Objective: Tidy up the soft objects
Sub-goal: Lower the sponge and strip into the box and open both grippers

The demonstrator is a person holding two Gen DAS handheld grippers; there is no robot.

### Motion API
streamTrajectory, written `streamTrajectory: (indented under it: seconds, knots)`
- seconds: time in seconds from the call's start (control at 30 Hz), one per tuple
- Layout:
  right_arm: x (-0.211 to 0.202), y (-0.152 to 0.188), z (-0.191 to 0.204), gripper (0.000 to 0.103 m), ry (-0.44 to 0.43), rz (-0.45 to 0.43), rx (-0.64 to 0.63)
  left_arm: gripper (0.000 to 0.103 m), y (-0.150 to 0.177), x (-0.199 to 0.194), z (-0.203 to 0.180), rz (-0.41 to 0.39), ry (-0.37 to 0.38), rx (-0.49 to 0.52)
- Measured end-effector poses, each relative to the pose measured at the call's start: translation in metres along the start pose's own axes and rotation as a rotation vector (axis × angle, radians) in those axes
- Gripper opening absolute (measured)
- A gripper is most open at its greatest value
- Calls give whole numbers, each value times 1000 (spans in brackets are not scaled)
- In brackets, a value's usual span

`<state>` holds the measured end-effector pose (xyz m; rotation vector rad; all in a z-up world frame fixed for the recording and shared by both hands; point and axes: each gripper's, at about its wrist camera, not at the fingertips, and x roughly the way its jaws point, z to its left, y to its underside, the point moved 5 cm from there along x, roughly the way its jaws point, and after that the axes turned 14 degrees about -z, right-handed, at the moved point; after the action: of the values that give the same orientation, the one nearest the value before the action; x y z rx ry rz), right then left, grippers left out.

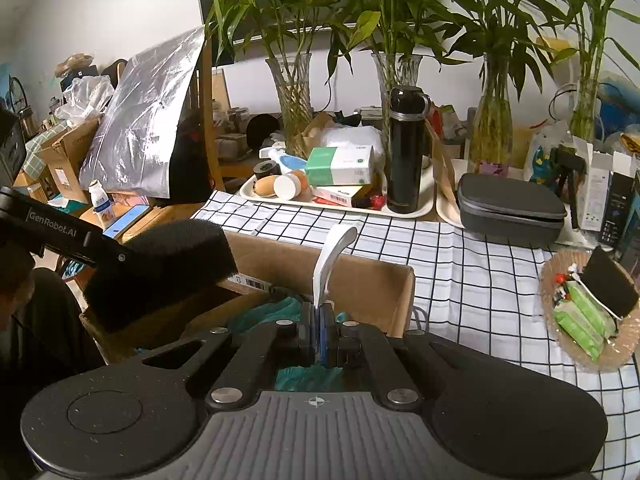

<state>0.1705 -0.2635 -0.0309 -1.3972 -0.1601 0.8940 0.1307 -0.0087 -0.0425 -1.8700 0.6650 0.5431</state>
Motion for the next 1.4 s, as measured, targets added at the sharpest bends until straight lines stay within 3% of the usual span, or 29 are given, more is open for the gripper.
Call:
streamTrajectory:
  seconds: [0.17,0.53,0.97,1.0,1.03,1.07,1.1,1.13,1.23,1.4]
  knots:
    - [-1,1,-1,4,10,2,6,87,2,-6,-6,-34,12,44]
    - [-2,3,-2,5,30,14,17,87,-2,-30,-17,-177,-58,228]
    - [-2,13,-5,6,77,62,57,87,-4,-42,-3,-200,-81,235]
    - [-2,14,-4,15,79,66,55,87,-4,-42,-2,-198,-82,238]
    - [-2,14,-4,36,78,69,52,87,-3,-41,-3,-195,-83,244]
    - [-2,14,-3,46,77,65,50,87,-3,-41,-2,-193,-82,248]
    - [-3,12,-2,70,80,54,43,87,-2,-42,-2,-193,-83,250]
    - [-5,11,-2,84,84,40,37,87,-2,-42,-2,-193,-82,251]
    - [-8,7,-2,95,86,4,36,87,-1,-42,-2,-194,-76,249]
    - [-6,6,-6,98,113,7,43,87,-1,-43,-3,-196,-70,253]
